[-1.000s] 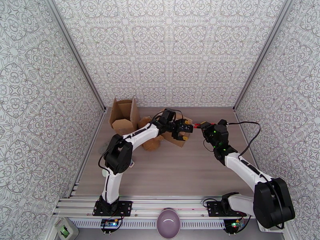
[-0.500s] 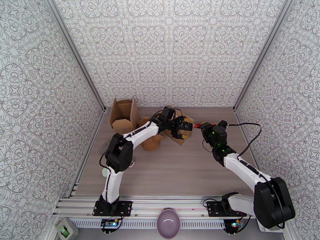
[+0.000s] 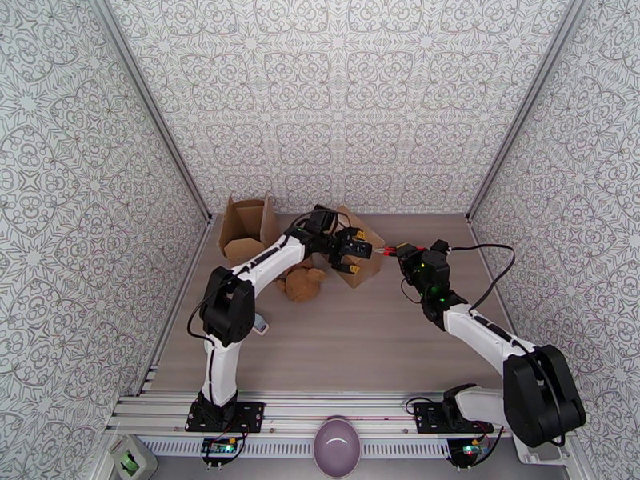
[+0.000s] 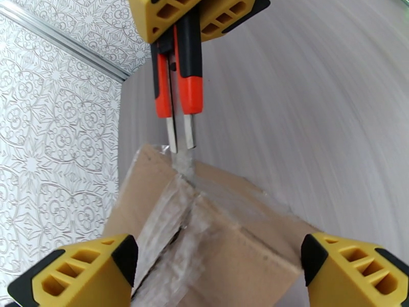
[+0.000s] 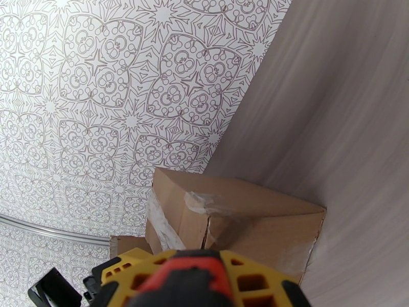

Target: Unpack the express box

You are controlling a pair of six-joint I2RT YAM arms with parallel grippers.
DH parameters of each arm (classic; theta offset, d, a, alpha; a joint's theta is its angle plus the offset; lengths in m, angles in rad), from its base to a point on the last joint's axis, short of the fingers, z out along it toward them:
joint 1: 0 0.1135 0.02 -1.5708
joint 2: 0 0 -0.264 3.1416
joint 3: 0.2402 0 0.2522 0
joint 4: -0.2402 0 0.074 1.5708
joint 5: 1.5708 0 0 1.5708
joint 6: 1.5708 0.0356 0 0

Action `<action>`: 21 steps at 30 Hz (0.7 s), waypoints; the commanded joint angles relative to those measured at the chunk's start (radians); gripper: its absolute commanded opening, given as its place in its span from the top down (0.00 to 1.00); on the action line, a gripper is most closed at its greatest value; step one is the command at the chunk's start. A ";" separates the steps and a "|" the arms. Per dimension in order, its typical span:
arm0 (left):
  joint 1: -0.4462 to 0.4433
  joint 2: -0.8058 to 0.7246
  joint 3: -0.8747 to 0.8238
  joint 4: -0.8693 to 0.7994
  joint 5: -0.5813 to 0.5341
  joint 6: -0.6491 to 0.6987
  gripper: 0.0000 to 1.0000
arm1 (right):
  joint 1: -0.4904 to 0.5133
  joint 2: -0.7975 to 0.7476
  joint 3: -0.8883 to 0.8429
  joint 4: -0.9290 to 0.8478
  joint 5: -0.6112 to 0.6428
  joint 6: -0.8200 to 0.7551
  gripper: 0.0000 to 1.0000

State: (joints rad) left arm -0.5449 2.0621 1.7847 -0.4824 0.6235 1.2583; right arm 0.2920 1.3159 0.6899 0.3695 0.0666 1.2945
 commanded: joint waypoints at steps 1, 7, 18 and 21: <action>0.030 -0.031 -0.013 -0.015 -0.027 0.061 0.12 | 0.009 0.013 0.025 -0.037 -0.005 -0.008 1.00; 0.039 0.001 0.007 -0.010 -0.009 0.093 0.18 | 0.009 0.023 0.037 -0.060 -0.016 -0.014 1.00; 0.057 -0.045 -0.067 -0.006 -0.050 0.112 0.12 | -0.014 0.042 0.069 -0.064 -0.042 -0.033 1.00; 0.066 -0.063 -0.083 0.010 -0.058 0.105 0.12 | -0.016 0.049 0.082 -0.061 -0.048 -0.040 1.00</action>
State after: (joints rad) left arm -0.4969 2.0525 1.7191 -0.4858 0.5854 1.3476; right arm 0.2821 1.3464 0.7376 0.3347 0.0372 1.2835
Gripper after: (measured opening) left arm 0.878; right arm 0.201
